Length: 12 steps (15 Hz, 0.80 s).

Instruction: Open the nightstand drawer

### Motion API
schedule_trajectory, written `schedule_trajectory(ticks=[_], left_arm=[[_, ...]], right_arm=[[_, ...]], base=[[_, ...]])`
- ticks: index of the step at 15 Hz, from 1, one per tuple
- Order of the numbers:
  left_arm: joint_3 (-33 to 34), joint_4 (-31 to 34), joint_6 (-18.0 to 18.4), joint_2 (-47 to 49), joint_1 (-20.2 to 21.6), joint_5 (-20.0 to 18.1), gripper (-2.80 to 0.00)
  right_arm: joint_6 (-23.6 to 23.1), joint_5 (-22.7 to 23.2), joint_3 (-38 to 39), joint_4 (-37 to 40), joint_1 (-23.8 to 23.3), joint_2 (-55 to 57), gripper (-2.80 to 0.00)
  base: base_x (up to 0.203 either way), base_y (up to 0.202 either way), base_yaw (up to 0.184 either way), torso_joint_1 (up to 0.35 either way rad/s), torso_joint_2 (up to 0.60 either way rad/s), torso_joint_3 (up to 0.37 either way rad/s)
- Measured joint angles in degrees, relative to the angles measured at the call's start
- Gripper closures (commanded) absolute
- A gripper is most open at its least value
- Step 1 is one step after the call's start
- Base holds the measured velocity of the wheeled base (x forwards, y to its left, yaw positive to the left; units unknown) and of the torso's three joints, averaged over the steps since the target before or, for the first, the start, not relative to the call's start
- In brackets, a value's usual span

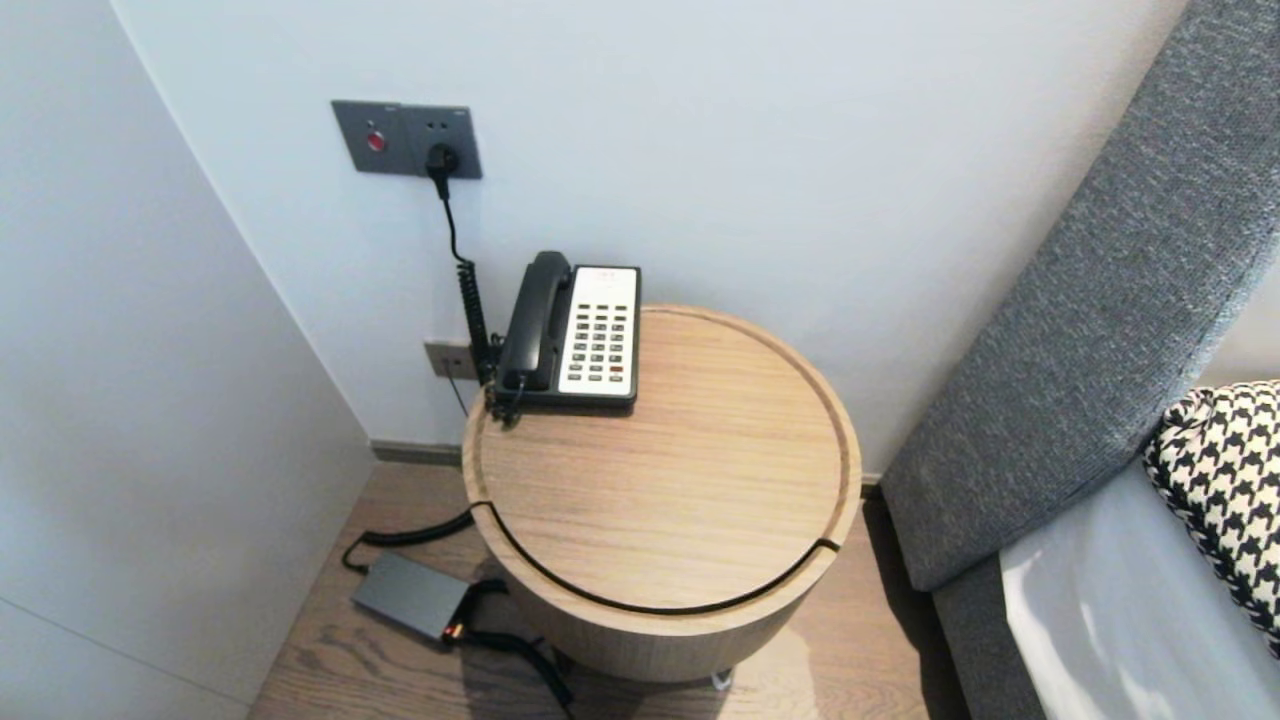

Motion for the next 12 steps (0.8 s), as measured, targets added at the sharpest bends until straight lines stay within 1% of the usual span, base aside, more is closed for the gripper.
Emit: schedule_trajectory(ticks=[9,11,12], left_arm=[[0.00,0.47,0.35,-0.20,0.00,0.24,0.00],[-0.80,2.62,0.95,-0.03,0.02,0.54,0.00],[-2.82,4.35,1.16,0.60,0.05,0.52,0.00]], right_arm=[[-0.02,0.00,0.00,0.00,0.00,0.00,0.00],[-0.02,0.00,0.00,0.00,0.00,0.00,0.00],[-0.02,0.00,0.00,0.00,0.00,0.00,0.00]], base=[[0.000,0.000,0.000,0.000,0.00,0.000],[0.000,0.000,0.000,0.000,0.00,0.000],[0.000,0.000,0.000,0.000,0.00,0.000]])
